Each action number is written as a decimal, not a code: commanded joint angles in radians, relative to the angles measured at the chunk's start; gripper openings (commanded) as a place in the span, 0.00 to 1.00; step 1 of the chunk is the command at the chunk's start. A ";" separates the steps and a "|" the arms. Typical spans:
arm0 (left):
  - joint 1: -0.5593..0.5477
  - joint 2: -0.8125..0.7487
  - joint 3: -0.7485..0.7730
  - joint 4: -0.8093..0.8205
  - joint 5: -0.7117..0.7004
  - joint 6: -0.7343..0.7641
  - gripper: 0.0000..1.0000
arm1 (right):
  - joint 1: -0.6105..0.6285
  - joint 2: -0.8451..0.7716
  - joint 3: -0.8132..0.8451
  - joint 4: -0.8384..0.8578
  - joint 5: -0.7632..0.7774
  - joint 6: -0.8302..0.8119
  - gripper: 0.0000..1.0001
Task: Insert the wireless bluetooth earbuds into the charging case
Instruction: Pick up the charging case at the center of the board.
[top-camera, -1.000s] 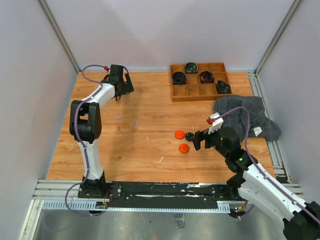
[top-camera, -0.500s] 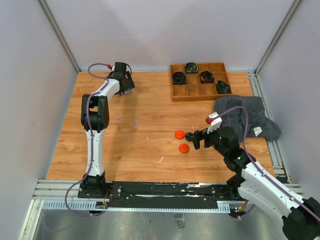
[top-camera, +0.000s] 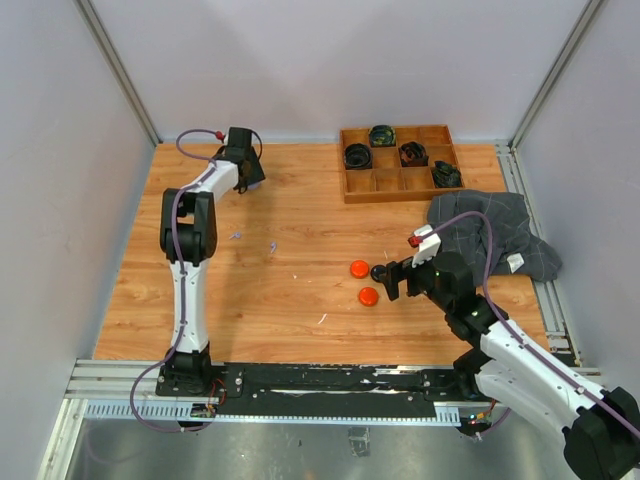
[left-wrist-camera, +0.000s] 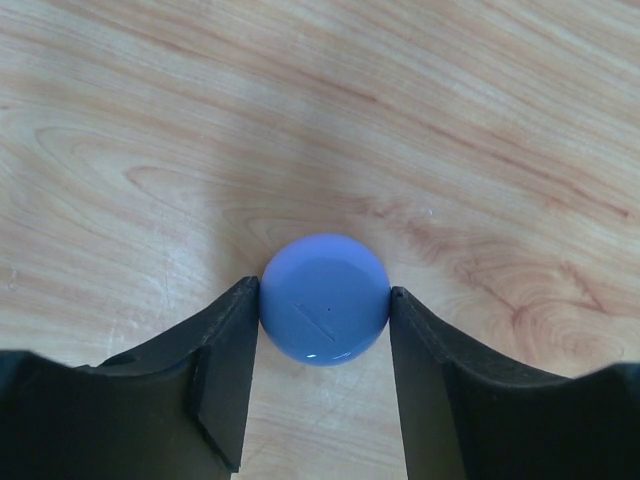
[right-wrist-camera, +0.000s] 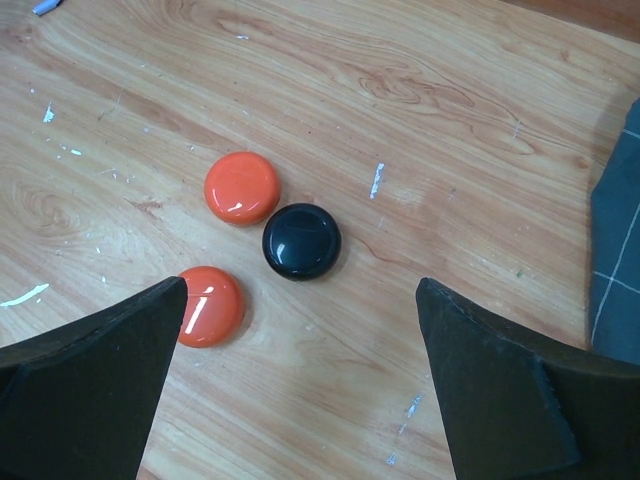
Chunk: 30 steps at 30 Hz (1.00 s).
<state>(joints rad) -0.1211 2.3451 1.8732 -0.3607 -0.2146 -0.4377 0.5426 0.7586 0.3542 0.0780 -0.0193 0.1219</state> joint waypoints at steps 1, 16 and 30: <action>-0.003 -0.088 -0.088 0.003 0.070 0.064 0.42 | -0.015 -0.007 0.019 0.015 -0.028 -0.015 0.98; -0.176 -0.582 -0.564 0.082 0.131 0.409 0.45 | -0.015 0.126 0.156 0.019 -0.356 0.016 0.98; -0.390 -1.028 -0.840 0.178 0.304 0.854 0.40 | -0.016 0.180 0.217 0.089 -0.449 0.112 0.98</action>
<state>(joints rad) -0.4660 1.4178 1.0885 -0.2638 0.0101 0.2302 0.5426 0.9424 0.5461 0.1066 -0.4198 0.2047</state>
